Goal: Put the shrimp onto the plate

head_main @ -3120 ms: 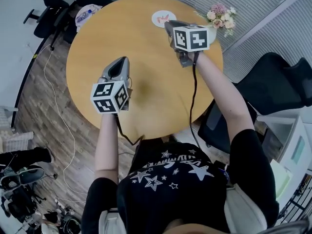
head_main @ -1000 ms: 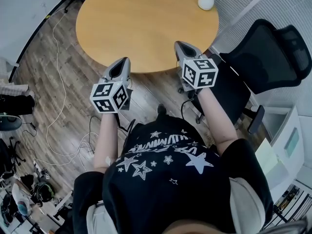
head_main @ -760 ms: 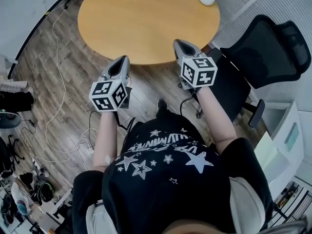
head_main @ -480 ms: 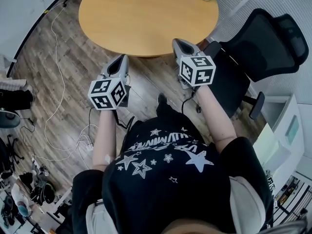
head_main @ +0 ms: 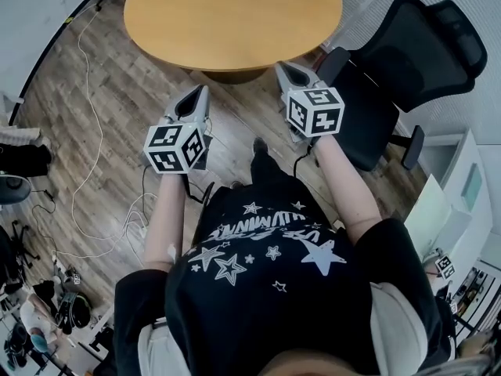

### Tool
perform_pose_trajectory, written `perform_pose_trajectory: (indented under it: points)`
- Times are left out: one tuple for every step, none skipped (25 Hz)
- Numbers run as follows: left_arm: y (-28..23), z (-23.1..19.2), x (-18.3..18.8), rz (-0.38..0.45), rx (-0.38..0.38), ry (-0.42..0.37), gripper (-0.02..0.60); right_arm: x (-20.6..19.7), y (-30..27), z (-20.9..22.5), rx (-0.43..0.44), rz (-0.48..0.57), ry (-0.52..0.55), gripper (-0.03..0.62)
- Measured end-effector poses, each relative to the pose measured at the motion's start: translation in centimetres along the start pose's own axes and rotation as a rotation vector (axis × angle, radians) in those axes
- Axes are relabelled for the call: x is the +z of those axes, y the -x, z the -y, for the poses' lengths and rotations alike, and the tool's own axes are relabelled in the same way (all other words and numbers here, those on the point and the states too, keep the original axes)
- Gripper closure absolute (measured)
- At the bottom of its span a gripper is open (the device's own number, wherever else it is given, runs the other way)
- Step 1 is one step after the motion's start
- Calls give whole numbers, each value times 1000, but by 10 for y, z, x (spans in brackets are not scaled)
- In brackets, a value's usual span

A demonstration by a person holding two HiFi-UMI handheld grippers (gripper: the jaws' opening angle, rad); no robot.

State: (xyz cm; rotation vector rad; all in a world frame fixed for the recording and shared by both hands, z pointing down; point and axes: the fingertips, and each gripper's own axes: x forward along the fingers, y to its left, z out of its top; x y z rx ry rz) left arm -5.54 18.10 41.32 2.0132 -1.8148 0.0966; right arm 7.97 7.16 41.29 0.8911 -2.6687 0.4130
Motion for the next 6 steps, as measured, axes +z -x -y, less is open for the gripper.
perform_pose_trajectory:
  points:
    - [3,3,-3,-4,-7,-5,580,-3,5,-3,-2,-3,1,592]
    - [6,7,-6,-8,-14,-9,580,-7,9,-5,-3,-6,2,592]
    - [8,10,-9,-12,-19,-13,580,-10,13,-6,-5,-9,2,592]
    - [10,13,-12,-15,-23,-16,580,-13,17,-7,-6,-12,2,592]
    - [12,16,-15,-19,-25,-19,580,-15,21,-8,-7,-14,1,592]
    - [14,18,-18,-23,-28,-23,580,-18,25,-9,-9,-15,0,592]
